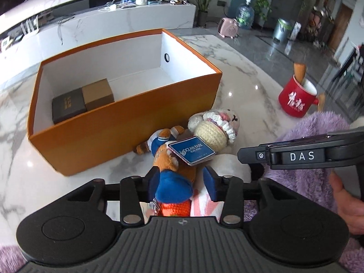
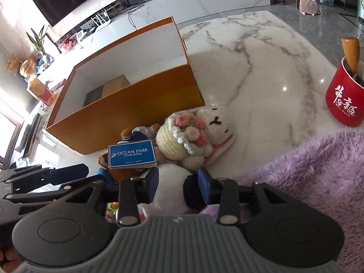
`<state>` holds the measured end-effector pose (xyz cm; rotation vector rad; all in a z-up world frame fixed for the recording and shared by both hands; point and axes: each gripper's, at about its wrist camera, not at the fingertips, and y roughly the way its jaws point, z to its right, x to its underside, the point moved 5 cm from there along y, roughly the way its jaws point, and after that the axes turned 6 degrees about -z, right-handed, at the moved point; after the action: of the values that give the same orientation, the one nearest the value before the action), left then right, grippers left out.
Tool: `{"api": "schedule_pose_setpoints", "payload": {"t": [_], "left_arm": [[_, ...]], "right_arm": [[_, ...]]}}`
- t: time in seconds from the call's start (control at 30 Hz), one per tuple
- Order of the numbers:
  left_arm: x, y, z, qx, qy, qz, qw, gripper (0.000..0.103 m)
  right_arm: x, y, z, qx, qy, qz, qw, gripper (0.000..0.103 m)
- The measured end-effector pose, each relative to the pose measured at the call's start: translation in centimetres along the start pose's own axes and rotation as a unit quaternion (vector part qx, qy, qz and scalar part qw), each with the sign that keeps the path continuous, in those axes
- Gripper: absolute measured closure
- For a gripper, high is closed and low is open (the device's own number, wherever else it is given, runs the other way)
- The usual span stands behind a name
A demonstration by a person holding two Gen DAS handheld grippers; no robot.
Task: Organize objects
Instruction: 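Move both tools to the plush toys beside the orange box, then grasp the teddy bear with the left tool while the right tool grasps the crocheted bunny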
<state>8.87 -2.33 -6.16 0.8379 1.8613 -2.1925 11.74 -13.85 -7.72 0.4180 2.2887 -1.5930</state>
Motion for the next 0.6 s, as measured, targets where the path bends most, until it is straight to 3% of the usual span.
{"api": "schedule_pose_setpoints", "payload": {"t": [0.4, 0.6], "left_arm": [[-1.7, 3.9, 0.7, -0.03, 0.085, -0.066, 0.9937, 0.05], [-2.2, 5.1, 0.5, -0.035, 0.084, -0.083, 0.9924, 0.046]], "right_arm": [[-0.8, 1.4, 1.1, -0.013, 0.027, -0.012, 0.999, 0.06], [-1.4, 2.0, 1.3, -0.023, 0.048, -0.018, 0.998, 0.052]]}}
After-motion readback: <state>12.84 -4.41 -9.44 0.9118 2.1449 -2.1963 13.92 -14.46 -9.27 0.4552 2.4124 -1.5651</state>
